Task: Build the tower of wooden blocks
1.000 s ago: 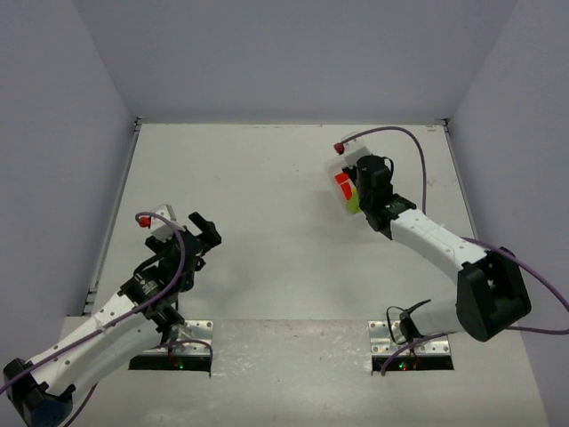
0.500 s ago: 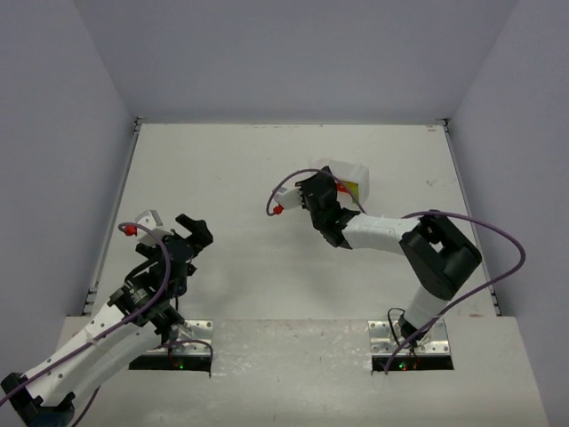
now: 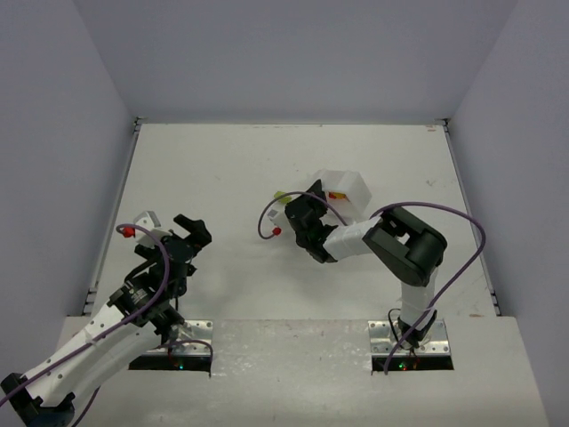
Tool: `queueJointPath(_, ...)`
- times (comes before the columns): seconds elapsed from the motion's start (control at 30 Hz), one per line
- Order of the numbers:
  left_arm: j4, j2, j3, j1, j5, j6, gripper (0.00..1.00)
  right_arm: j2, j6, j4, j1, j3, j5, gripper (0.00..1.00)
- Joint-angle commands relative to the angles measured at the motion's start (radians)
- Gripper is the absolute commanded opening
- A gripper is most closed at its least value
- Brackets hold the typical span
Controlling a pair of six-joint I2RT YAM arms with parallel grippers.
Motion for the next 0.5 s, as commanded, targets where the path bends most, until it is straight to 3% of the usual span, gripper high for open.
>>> queueJointPath(0.0, 0.006, -0.009, 0.003, 0.002, -0.007, -0.014, 1.0, 0.05, -0.059, 0.062, 0.046, 0.014, 0.079, 0.0)
queueJointPath(0.47, 0.014, 0.02, 0.005, 0.002, 0.007, -0.011, 1.0, 0.115, -0.095, 0.093, 0.121, 0.031, 0.127, 0.0)
